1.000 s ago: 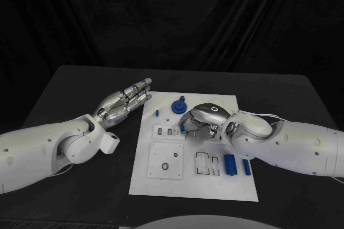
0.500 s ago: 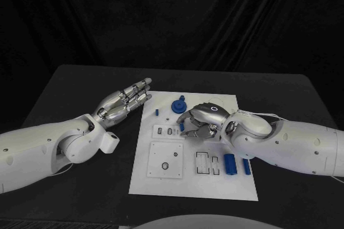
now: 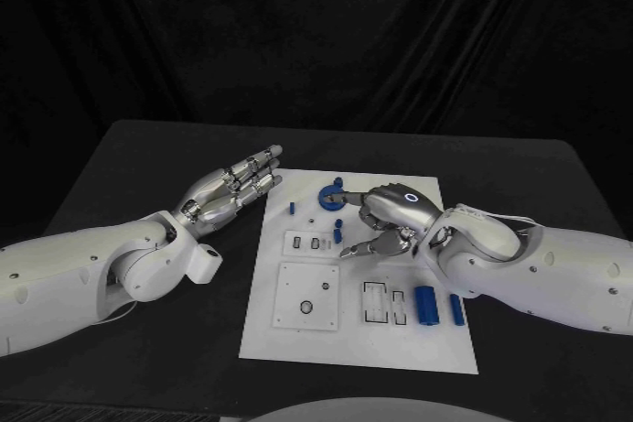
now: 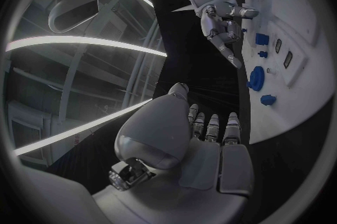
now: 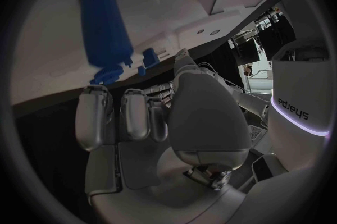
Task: Assemble the parts on the task board
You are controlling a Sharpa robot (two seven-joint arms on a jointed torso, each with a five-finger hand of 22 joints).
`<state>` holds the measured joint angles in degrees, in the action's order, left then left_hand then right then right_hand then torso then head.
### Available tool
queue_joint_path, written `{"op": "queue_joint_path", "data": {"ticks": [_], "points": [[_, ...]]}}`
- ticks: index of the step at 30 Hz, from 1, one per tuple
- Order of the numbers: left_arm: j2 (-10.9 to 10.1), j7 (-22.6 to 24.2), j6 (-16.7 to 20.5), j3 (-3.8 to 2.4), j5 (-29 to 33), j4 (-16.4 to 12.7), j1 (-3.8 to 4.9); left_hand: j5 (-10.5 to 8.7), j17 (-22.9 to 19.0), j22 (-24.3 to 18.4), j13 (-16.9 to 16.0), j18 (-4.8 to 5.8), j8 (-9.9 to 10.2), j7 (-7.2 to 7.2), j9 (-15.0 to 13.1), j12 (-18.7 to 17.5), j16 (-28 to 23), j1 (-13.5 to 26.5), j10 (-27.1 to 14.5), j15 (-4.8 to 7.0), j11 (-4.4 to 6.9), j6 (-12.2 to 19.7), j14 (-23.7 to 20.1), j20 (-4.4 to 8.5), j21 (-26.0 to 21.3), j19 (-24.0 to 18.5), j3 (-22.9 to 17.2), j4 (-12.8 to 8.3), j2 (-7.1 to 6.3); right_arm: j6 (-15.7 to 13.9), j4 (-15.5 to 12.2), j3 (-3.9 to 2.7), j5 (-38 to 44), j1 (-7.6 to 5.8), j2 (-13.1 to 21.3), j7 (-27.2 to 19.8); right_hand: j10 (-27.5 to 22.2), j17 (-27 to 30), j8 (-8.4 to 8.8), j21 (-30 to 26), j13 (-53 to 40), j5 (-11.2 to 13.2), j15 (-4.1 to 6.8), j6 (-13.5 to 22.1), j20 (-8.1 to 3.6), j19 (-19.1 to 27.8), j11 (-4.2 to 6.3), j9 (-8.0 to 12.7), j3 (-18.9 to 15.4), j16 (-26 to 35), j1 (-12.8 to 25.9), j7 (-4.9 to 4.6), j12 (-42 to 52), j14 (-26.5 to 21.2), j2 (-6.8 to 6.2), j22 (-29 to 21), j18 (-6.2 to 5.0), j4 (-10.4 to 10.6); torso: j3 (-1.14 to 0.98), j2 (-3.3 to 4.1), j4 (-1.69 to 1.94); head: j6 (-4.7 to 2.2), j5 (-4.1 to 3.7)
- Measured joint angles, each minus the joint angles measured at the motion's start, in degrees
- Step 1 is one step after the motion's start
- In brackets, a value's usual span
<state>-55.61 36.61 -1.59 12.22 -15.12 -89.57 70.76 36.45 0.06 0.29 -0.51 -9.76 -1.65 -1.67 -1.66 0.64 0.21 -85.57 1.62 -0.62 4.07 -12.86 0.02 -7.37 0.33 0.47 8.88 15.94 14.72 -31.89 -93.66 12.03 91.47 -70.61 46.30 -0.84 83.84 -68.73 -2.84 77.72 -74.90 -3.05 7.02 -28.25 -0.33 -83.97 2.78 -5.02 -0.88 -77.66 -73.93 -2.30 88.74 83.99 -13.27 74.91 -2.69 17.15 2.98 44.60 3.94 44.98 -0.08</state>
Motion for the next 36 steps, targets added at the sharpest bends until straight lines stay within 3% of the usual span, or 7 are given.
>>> {"op": "queue_joint_path", "data": {"ticks": [11, 14, 18, 26, 29, 32, 36], "points": [[-0.6, 0.2, 2.7, -0.02, -0.1, -2.7, 0.00, -0.48, 0.2, 0.5, -0.5, 0.00, -0.4, 2.77, -0.3, 0.7, 0.2, -1.3, 2.4, -1.26, -3.34, -2.7, 0.9, -1.59, 1.0, 1.2, -0.9, 0.0, -1.35, -10.3, -4.8, -0.16, -3.1, -9.90, 6.9, -3.9, 0.1, -0.8, -3.23, 0.9, 0.0, 0.0, -1.04, -17.5, 0.61, 0.1, -0.57, -2.1, 1.6, -0.9, 7.6, -1.59, 0.3, 0.0, 4.72, 0.0, 0.00, -0.1, -0.16, -0.04, 0.03, -0.71, -0.25], [-1.1, 0.3, 5.1, -0.03, -1.5, -3.8, 0.09, -5.31, 1.9, 1.5, -2.2, 0.01, -0.5, 4.88, -0.5, 5.1, 3.4, -3.0, 9.7, -2.26, -6.60, -3.8, 6.1, -2.96, 3.2, 4.0, -1.8, -0.6, -3.56, -11.9, -5.0, -0.11, -5.7, -12.54, 9.0, -5.2, 0.2, -1.6, -4.31, 1.7, 0.0, -0.2, -1.51, -20.9, 1.11, 0.0, -1.04, -2.7, 2.9, -1.6, 10.3, -2.17, 0.6, 0.1, 7.33, 0.0, 0.00, -0.2, -0.19, -0.13, 0.02, -1.08, -0.10], [-1.7, 0.4, 10.7, 0.06, -6.4, -5.1, 1.50, -14.59, 8.0, 7.0, -7.9, 0.01, -2.0, 4.78, -1.3, 21.3, 19.3, -7.3, 26.4, -4.31, -10.56, -10.8, 27.4, -3.68, 15.6, 24.2, -5.0, -2.6, -6.56, -14.0, -3.7, -0.13, -8.8, -15.33, 10.8, -6.6, 0.1, -2.3, -5.00, 2.2, 0.0, -2.0, -1.84, -23.8, 1.27, 0.0, -1.38, -3.5, 3.5, -2.1, 11.1, -2.40, 0.7, 0.0, 9.63, 0.0, 0.00, -0.4, -0.20, -0.24, 0.00, -1.45, -0.21], [-0.2, -2.3, 22.3, -0.10, -23.6, -6.5, 7.88, -24.40, 31.5, 20.2, -33.0, 0.02, -7.3, 7.67, -3.1, 60.9, 61.1, -6.2, 43.9, -1.97, -8.27, -30.8, 47.3, -1.37, 40.0, 45.5, -4.7, -2.1, -9.66, -17.0, -1.6, -0.09, -10.8, -16.77, 12.4, -7.3, 0.1, -2.4, -5.36, 2.2, 0.0, -6.0, -1.90, -25.1, 1.68, 0.0, -1.37, -4.2, 3.7, -2.3, 9.4, -2.30, 0.7, 0.0, 10.99, 0.0, -0.01, -0.6, -0.50, -0.56, -0.18, -1.70, -0.50], [0.8, -6.9, 23.7, -0.10, -31.5, -6.6, 9.82, -29.48, 68.1, 45.1, -57.5, 2.37, -10.1, 8.04, -4.6, 78.2, 85.1, 1.4, 71.5, -0.28, -9.20, -36.6, 77.7, 0.51, 63.5, 59.5, -2.4, -0.2, -10.58, -17.4, -0.8, -0.10, -9.6, -16.54, 11.7, -6.9, 0.2, -2.4, -5.36, 2.2, 0.0, -7.1, -1.91, -25.1, 1.68, 0.0, -1.49, -4.3, 4.1, -2.3, 8.7, -2.30, 0.7, 0.1, 11.31, 0.0, 0.00, -0.7, -0.66, -0.72, -0.35, -2.08, -0.43], [1.7, -12.1, 23.1, -0.11, -36.6, -6.6, 10.80, -32.49, 74.2, 68.8, -65.9, 6.81, -13.3, 8.23, -6.5, 81.6, 89.3, 10.1, 78.5, 0.00, -9.63, -39.9, 83.4, 1.23, 81.2, 76.9, 0.3, -0.4, -10.45, -17.4, -0.3, -0.10, -7.8, -16.08, 11.4, -6.4, 0.1, -2.4, -5.36, 2.2, 0.0, -8.2, -1.91, -25.1, 1.68, 0.0, -1.79, -4.3, 4.2, -2.3, 8.1, -2.30, 0.7, 0.1, 11.47, 0.0, 0.00, -0.9, -0.81, -0.87, -0.46, -2.13, -0.42], [3.2, -22.1, 18.0, -0.10, -42.6, -5.8, 11.82, -33.29, 74.9, 74.5, -74.3, 8.11, -16.0, 8.58, -9.6, 89.2, 89.6, 19.0, 82.4, -0.02, -7.42, -40.1, 84.0, 0.81, 87.9, 83.2, 1.9, 0.7, -10.79, -17.2, 0.3, -0.09, -5.1, -15.26, 11.1, -5.5, 0.1, -2.3, -5.14, 2.4, 0.0, -9.3, -1.91, -25.1, 1.68, 0.0, -1.79, -4.4, 4.4, -2.3, 7.8, -2.30, 1.0, 0.1, 11.83, 0.0, 0.00, -0.7, -1.21, -1.22, -0.57, -1.60, -0.28]]}}
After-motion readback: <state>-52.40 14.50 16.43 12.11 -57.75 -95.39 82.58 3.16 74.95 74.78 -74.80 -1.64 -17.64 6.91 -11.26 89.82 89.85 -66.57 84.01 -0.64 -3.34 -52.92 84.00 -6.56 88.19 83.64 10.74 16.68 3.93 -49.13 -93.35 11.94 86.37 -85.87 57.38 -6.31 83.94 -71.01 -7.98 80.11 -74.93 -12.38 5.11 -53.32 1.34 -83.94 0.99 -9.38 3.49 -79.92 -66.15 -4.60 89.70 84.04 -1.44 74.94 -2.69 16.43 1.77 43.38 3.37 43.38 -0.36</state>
